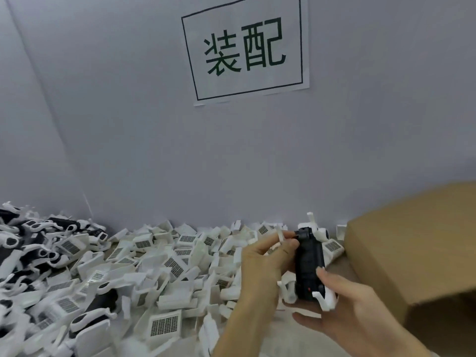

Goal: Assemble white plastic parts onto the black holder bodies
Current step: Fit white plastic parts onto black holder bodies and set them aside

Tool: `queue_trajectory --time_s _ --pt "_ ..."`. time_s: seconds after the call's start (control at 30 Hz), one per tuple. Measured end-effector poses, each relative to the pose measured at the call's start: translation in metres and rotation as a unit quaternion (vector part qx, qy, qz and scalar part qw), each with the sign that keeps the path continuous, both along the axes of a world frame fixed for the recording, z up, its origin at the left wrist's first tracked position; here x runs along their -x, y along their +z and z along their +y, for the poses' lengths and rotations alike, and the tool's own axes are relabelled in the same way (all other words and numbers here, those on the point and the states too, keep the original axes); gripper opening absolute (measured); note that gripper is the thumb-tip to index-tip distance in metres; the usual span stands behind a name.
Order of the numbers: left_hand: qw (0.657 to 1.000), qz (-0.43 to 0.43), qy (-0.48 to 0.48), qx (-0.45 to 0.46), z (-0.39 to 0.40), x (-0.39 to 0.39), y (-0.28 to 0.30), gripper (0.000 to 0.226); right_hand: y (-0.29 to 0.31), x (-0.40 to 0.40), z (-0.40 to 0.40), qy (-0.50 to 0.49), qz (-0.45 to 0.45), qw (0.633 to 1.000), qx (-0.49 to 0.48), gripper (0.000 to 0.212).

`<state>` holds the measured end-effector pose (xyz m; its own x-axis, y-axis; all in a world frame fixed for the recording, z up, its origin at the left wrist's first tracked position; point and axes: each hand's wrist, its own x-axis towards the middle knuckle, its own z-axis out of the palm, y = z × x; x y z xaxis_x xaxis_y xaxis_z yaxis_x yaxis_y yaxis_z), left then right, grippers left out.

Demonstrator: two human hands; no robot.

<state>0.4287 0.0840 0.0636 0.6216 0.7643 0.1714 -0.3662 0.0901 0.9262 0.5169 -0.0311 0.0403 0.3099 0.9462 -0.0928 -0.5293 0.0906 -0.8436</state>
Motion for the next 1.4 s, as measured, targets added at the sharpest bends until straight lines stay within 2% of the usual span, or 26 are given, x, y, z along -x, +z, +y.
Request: queue_trajectory --time_s 0.1,0.23,0.27,0.33,0.43,0.5,0.57,0.63,0.67,0.73,0.87,1.0,1.13,1.27,1.4 --pt "0.994 0.064 -0.067 -0.053 0.014 0.004 -0.006 0.012 -0.006 -0.004 0.0 -0.032 -0.044 0.998 0.021 0.053" --pt "0.974 0.208 0.001 -0.094 0.023 0.002 -0.011 0.009 -0.014 -0.01 0.007 -0.139 -0.095 0.984 0.056 0.037" --pt "0.966 0.233 0.006 -0.115 0.022 0.0 -0.012 0.016 -0.015 -0.011 0.01 -0.173 -0.105 0.977 0.068 0.031" --pt "0.952 0.257 0.011 -0.163 0.019 -0.004 -0.013 0.029 -0.016 -0.011 0.014 -0.21 -0.135 0.965 0.086 0.024" --pt "0.923 0.279 0.006 -0.265 0.01 -0.013 -0.015 0.045 -0.017 -0.007 0.018 -0.212 -0.25 0.939 0.107 0.028" --pt "0.91 0.285 -0.025 -0.299 0.003 -0.016 -0.016 0.045 -0.02 -0.006 0.018 -0.217 -0.321 0.917 0.096 0.033" --pt "0.913 0.265 -0.045 -0.306 -0.001 -0.02 -0.019 0.036 -0.026 -0.005 0.018 -0.24 -0.404 0.879 0.075 0.049" --pt "0.937 0.212 -0.043 -0.276 -0.005 -0.021 -0.02 0.027 -0.028 -0.002 0.017 -0.259 -0.495 0.824 0.087 0.072" --pt "0.953 0.172 -0.042 -0.244 -0.007 -0.022 -0.02 0.023 -0.028 -0.001 0.017 -0.266 -0.519 0.809 0.082 0.08" --pt "0.981 0.106 -0.052 -0.153 -0.007 -0.022 -0.02 0.017 -0.029 0.001 0.017 -0.274 -0.532 0.799 0.057 0.087" --pt "0.994 0.042 -0.088 0.047 -0.003 -0.016 -0.018 0.015 -0.033 0.002 0.024 -0.334 -0.531 0.777 0.049 0.083" --pt "0.984 0.019 -0.063 0.163 0.0 -0.016 -0.021 0.026 -0.036 0.005 0.027 -0.341 -0.539 0.769 0.043 0.067" --pt "0.981 -0.001 -0.072 0.181 0.002 -0.016 -0.026 0.033 -0.036 0.007 0.028 -0.321 -0.511 0.796 0.043 0.058" --pt "0.986 -0.022 -0.067 0.155 0.003 -0.015 -0.029 0.019 -0.034 0.009 0.027 -0.285 -0.482 0.828 0.03 0.053" --pt "0.988 -0.014 -0.067 0.136 0.001 -0.016 -0.031 0.015 -0.032 0.011 0.026 -0.295 -0.515 0.803 0.055 0.041"
